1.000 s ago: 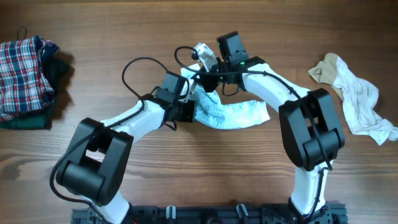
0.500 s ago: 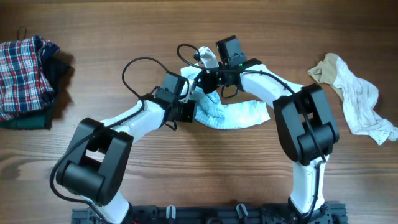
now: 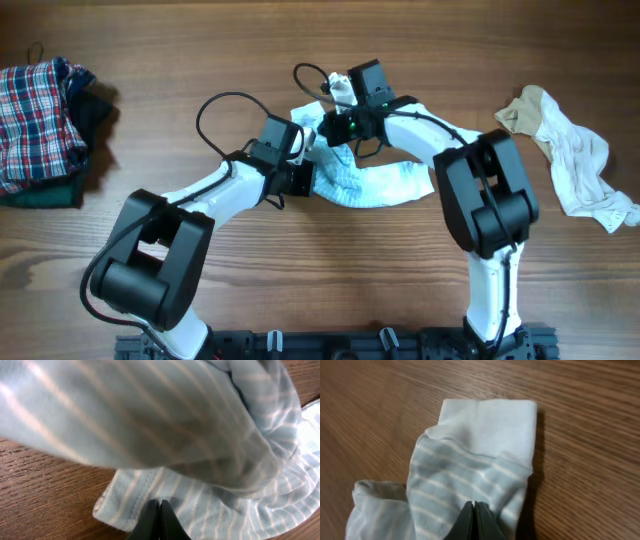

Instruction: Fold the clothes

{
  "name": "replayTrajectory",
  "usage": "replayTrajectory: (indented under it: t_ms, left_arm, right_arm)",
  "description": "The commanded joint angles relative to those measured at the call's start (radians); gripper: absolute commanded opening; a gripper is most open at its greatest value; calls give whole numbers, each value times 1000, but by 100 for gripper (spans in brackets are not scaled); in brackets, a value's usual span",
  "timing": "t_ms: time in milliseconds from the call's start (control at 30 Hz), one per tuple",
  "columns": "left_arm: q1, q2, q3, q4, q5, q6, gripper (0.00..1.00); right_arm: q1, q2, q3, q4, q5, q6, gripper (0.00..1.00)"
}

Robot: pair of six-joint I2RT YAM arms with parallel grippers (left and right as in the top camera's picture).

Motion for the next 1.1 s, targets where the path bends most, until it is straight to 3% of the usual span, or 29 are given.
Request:
replayTrajectory:
  t_ms: [0,333,600,900,1067]
  left_arm:
    - [-3,79,-76,-64,-56,-13,4]
    - [-3,79,-76,-64,-56,-13,4]
    - [-3,79,-76,-58,-56,-13,4]
    - [3,60,-74,33,-107,-13,4]
    - [4,-19,-29,89,-192,-13,4]
  right_arm:
    - [-5,44,25,-17,33,30,4]
    - [-131,48,98,-85,209,159,4]
    - [-340,48,105,-101,186,-9,4]
    - [-354,45,106,-51,164,-31,4]
    - [-358,39,106,-135,166,-27,4]
